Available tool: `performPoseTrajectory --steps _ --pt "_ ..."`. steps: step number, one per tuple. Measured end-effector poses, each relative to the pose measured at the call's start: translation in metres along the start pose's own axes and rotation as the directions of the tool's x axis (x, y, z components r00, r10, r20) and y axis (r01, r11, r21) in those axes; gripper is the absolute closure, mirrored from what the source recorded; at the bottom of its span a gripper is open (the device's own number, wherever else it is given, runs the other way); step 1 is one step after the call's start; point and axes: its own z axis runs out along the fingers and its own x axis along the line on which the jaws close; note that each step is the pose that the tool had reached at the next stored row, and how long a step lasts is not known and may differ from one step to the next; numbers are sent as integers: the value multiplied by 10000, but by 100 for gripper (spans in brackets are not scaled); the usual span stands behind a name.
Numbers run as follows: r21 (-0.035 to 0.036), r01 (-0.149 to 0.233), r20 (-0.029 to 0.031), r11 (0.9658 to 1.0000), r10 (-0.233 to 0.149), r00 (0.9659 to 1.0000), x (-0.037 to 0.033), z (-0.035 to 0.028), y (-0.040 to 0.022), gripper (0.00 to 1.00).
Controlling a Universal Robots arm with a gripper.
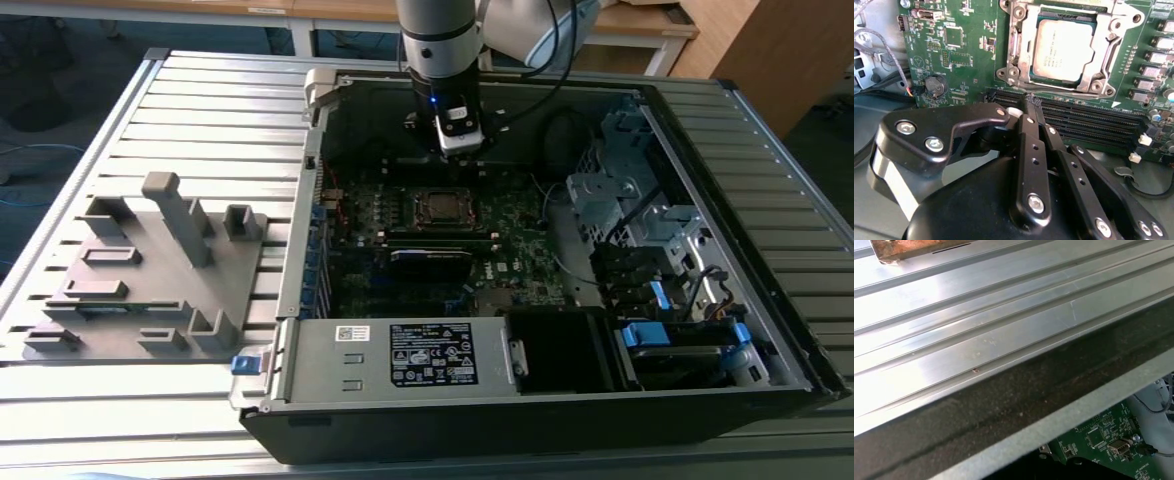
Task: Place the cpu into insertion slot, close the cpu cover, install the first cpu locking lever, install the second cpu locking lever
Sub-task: 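Install the first cpu locking lever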
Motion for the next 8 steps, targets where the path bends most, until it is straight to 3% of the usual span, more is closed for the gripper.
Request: performPoseTrajectory --steps 8 --pt "-2 -1 0 10000 1 10000 -1 -6 1 89"
